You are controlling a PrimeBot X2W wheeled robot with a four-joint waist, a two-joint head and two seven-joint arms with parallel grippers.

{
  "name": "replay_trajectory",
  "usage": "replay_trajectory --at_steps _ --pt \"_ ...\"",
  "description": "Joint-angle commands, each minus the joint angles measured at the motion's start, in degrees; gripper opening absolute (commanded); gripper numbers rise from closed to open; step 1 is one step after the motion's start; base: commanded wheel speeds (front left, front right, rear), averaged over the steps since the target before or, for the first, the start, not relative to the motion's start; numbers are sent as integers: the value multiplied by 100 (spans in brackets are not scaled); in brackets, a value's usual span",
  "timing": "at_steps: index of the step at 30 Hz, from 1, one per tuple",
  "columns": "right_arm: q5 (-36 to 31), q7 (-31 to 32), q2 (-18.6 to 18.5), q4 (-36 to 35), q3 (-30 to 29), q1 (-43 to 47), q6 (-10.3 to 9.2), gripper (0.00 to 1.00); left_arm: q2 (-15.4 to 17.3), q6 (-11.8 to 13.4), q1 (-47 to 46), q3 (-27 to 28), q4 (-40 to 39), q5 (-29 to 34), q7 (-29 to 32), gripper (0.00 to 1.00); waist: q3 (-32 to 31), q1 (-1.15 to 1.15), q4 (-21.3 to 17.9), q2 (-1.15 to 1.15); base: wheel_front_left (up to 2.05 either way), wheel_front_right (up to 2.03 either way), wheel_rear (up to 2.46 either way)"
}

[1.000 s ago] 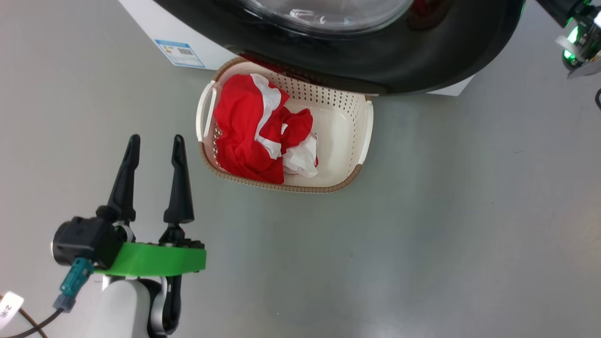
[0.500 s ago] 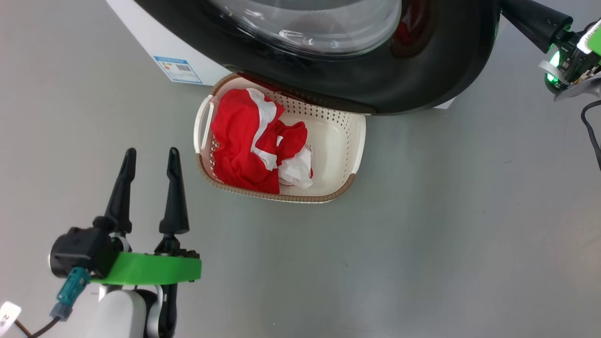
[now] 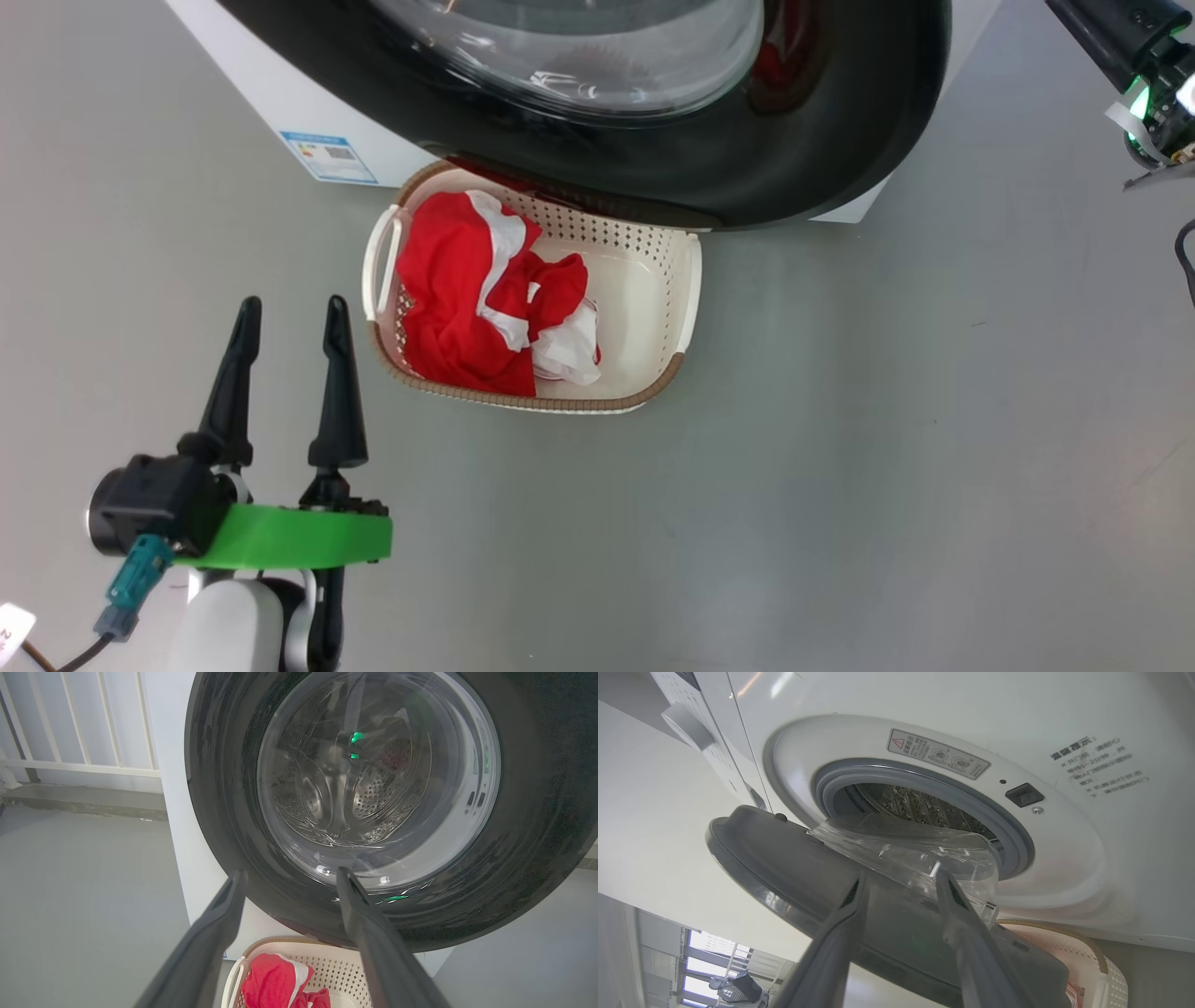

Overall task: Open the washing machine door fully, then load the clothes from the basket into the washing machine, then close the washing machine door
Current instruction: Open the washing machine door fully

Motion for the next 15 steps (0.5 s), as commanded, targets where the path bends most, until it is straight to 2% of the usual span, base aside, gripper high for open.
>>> replay_trajectory --at_steps 1,8,15 --pt "-120 -96 -60 -272 -24 185 10 100 111 -49 87 208 -110 96 -46 100 -16 0 -41 0 0 0 0" --pt "-988 -1235 -355 -1335 129 665 10 100 111 -111 86 301 -140 192 -46 100 16 0 -192 0 0 0 0" --pt "-1670 -2780 -820 -2278 671 1378 10 100 111 -145 162 359 -126 240 -46 100 -80 0 -315 0 0 0 0"
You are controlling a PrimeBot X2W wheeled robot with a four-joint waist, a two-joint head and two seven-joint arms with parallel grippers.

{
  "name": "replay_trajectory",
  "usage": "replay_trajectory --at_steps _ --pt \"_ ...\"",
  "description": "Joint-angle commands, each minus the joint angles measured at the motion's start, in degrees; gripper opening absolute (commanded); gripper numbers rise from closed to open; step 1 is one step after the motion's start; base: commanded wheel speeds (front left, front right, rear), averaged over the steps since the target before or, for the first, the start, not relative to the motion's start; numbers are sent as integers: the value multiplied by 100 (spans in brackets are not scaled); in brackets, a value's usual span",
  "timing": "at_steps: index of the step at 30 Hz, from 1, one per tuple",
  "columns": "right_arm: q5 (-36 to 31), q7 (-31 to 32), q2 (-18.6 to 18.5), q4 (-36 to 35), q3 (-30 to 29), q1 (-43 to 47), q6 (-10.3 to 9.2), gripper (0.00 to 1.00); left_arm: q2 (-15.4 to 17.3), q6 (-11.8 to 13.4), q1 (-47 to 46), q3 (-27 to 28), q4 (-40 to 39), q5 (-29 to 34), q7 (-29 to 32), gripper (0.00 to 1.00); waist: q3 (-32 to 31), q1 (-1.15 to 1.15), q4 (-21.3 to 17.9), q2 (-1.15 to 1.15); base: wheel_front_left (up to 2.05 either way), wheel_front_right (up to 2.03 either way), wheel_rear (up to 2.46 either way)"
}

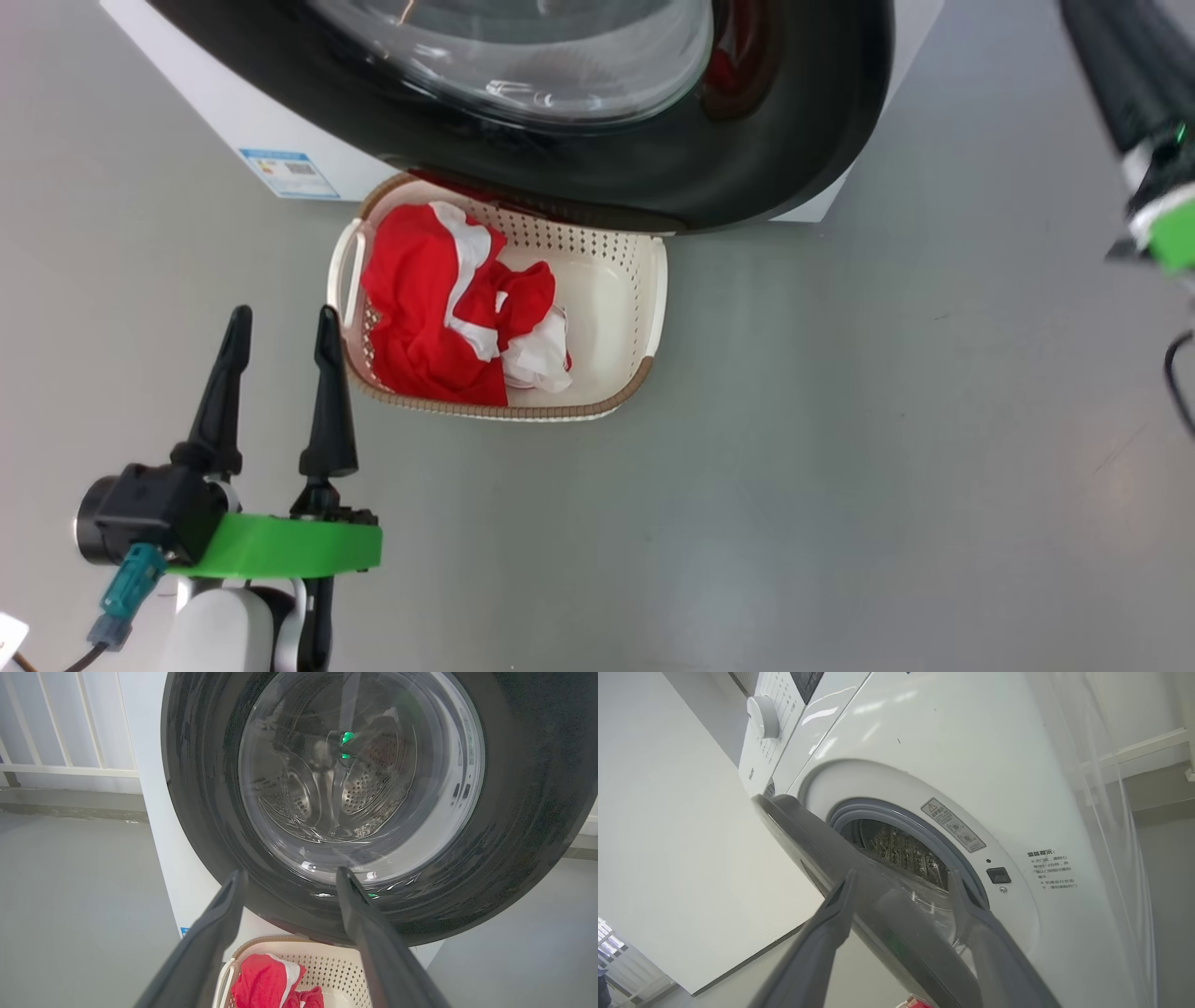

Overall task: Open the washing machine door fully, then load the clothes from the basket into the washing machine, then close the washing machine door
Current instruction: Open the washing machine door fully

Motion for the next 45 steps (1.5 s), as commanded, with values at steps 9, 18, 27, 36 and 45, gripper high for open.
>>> replay_trajectory --at_steps 9,18,27,36,45 --pt "-1089 -1725 -792 -488 869 922 10 100 111 -117 197 253 -106 87 -46 100 -196 0 -82 0 0 0 0" --pt "-2345 -1784 39 -712 105 2076 10 100 111 -154 311 304 -129 93 -46 100 -270 0 -112 0 0 0 0" --pt "-3613 -1785 666 -1028 -360 2845 10 100 111 -155 335 313 -172 95 -46 100 -277 0 -135 0 0 0 0" --pt "-4174 -1786 1148 -991 -657 3192 10 100 111 -140 330 328 -230 113 -46 100 -275 0 -140 0 0 0 0" --pt "-4221 -1786 1185 -871 -641 3129 10 100 111 -143 332 312 -230 111 -46 100 -284 0 -141 0 0 0 0"
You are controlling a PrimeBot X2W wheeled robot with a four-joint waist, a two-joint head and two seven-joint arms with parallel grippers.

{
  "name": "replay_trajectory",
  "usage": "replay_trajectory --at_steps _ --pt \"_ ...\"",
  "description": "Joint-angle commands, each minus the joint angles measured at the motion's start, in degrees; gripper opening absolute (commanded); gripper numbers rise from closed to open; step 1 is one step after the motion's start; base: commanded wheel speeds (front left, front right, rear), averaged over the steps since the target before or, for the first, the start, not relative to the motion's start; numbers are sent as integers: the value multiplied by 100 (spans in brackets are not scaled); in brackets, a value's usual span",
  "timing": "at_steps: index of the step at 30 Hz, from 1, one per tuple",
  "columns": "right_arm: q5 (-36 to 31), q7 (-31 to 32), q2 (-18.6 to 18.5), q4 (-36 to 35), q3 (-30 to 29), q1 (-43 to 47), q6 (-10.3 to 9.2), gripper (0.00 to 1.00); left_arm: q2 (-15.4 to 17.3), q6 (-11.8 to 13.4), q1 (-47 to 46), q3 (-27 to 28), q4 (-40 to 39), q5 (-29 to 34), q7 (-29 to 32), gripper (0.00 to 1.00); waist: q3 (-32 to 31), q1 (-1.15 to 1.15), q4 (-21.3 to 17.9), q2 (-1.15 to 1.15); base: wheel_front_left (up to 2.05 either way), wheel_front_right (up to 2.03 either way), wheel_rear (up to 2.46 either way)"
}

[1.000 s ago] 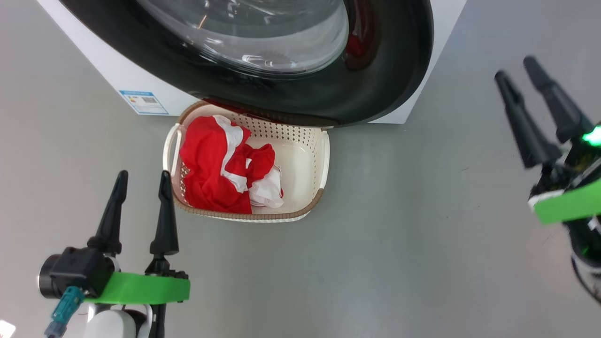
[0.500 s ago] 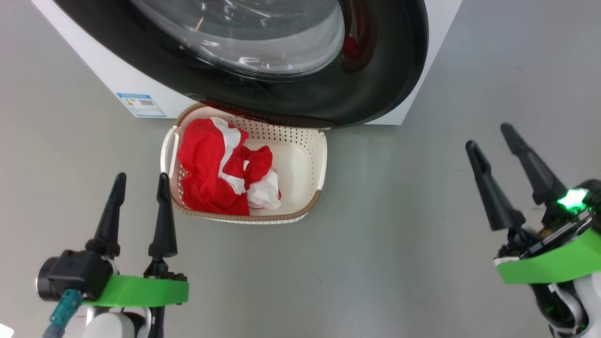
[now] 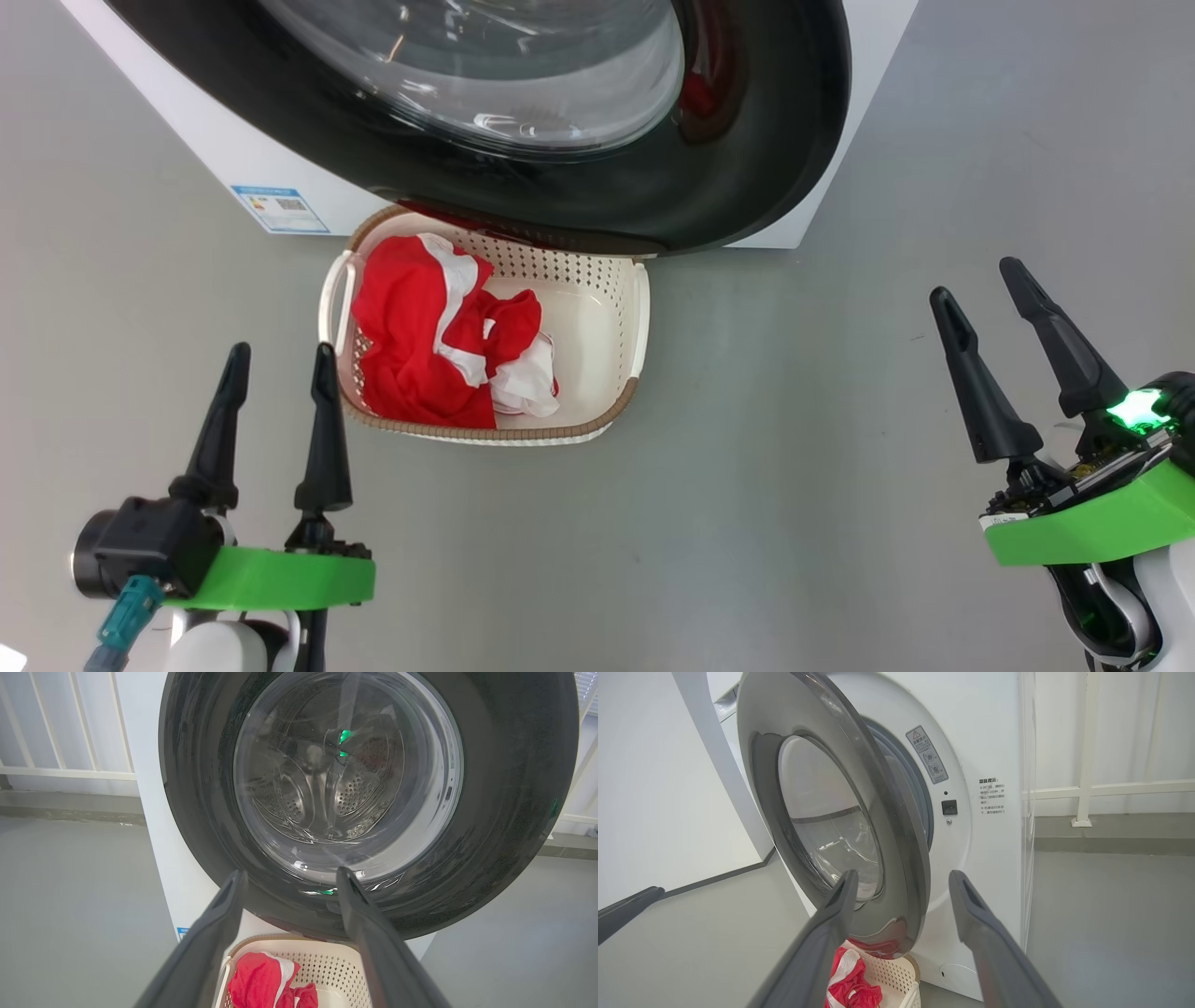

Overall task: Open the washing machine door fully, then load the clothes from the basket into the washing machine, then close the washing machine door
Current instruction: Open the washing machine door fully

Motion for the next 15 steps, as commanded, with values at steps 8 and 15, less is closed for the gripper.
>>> replay_trajectory --at_steps 8,15 --pt "-68 -27 -64 -103 122 54 9 100 106 14 -20 173 -167 30 -46 100 1 0 18 0 0 0 0" --pt "-57 -27 -176 -77 176 -80 9 100 106 19 -26 169 -175 32 -46 100 13 0 20 0 0 0 0"
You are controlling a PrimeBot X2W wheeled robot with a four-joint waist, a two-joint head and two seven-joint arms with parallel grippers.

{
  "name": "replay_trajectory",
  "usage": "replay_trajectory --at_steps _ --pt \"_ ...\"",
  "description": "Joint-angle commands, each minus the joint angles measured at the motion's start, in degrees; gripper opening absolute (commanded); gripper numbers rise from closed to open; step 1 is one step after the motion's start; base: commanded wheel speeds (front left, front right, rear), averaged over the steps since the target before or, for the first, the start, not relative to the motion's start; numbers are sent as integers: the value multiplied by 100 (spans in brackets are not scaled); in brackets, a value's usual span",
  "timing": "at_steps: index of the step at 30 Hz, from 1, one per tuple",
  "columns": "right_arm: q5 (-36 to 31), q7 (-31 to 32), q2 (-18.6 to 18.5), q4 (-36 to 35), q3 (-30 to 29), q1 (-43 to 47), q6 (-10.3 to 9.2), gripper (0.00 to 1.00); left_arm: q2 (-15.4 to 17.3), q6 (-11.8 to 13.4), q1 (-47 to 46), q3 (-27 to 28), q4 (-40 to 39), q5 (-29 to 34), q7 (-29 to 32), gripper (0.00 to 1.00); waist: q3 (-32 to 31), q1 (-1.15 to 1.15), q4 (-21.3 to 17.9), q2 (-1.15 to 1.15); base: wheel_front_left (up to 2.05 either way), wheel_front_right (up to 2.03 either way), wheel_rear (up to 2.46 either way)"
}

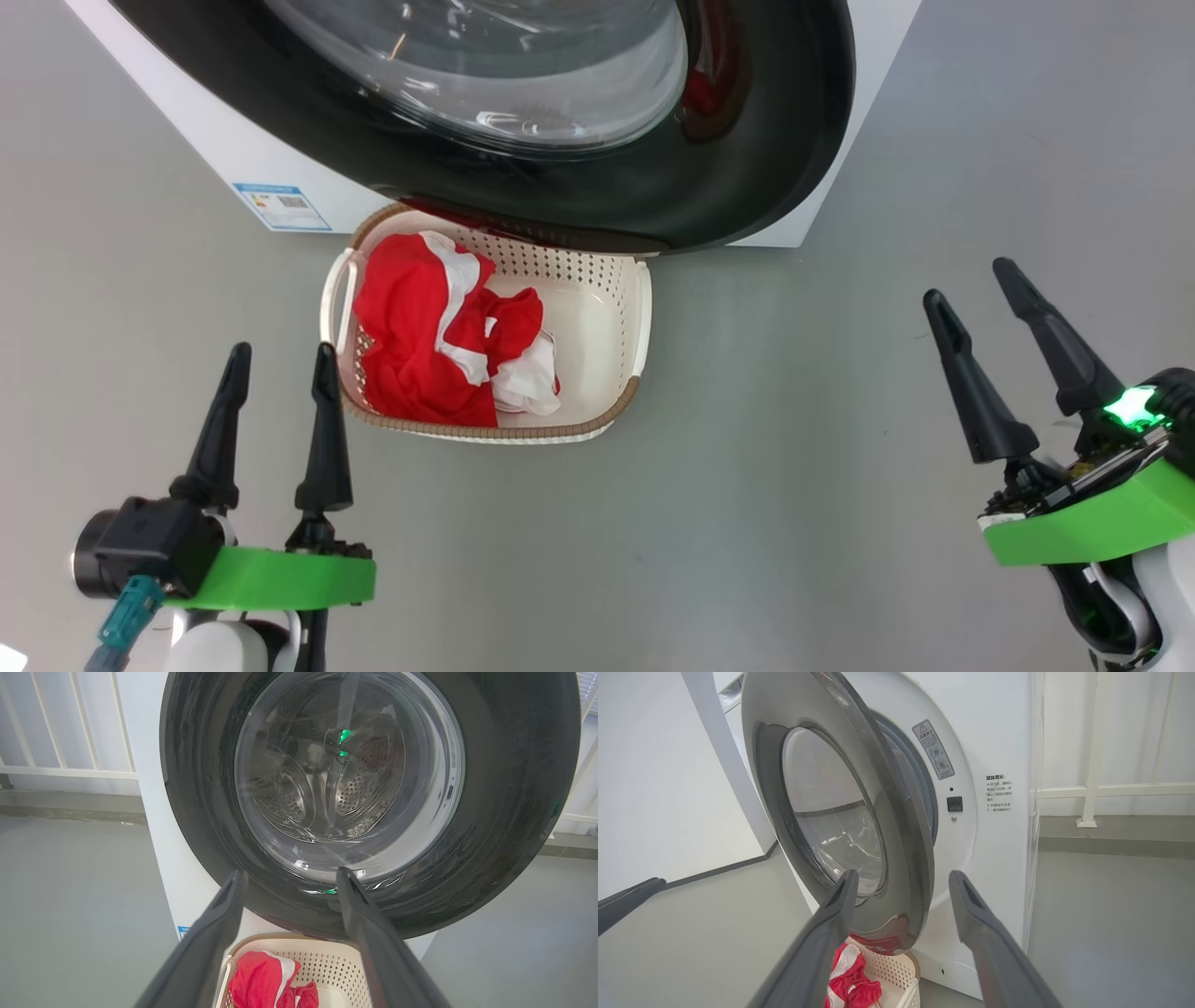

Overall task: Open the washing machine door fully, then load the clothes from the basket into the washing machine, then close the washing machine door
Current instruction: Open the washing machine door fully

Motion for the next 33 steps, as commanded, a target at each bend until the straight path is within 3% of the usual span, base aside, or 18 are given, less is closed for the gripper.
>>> replay_trajectory --at_steps 1,7,15,17,18,20,21,26,33 --pt "46 -27 -141 -103 54 -87 9 100 106 19 -28 178 -175 33 -46 100 10 0 -1 0 0 0 0" --pt "369 -27 -330 13 38 -417 9 100 106 22 -48 169 -172 29 -46 100 52 0 -3 0 0 0 0" --pt "1416 -27 -572 666 206 -1149 9 98 106 26 -105 128 -152 9 -46 100 115 0 45 0 0 0 0" --pt "1715 -27 -653 810 261 -1370 9 71 106 25 -112 130 -156 14 -46 100 125 0 58 0 0 0 0" --pt "1828 -27 -722 881 323 -1477 9 46 106 25 -116 129 -157 14 -46 100 130 0 66 0 0 0 0" --pt "2113 -27 -828 1002 468 -1682 9 25 106 26 -121 123 -155 13 -46 100 140 0 81 0 0 0 0" --pt "2261 -27 -896 1058 566 -1786 9 0 106 26 -124 120 -154 11 -46 100 145 0 90 0 0 0 0" --pt "3098 173 -1211 1279 988 -2339 9 0 106 27 -143 104 -155 6 -46 100 170 0 133 0 0 0 0" --pt "4359 865 -1365 1552 1246 -3111 9 0 106 38 -174 84 -174 19 -46 100 245 0 162 0 0 0 0"
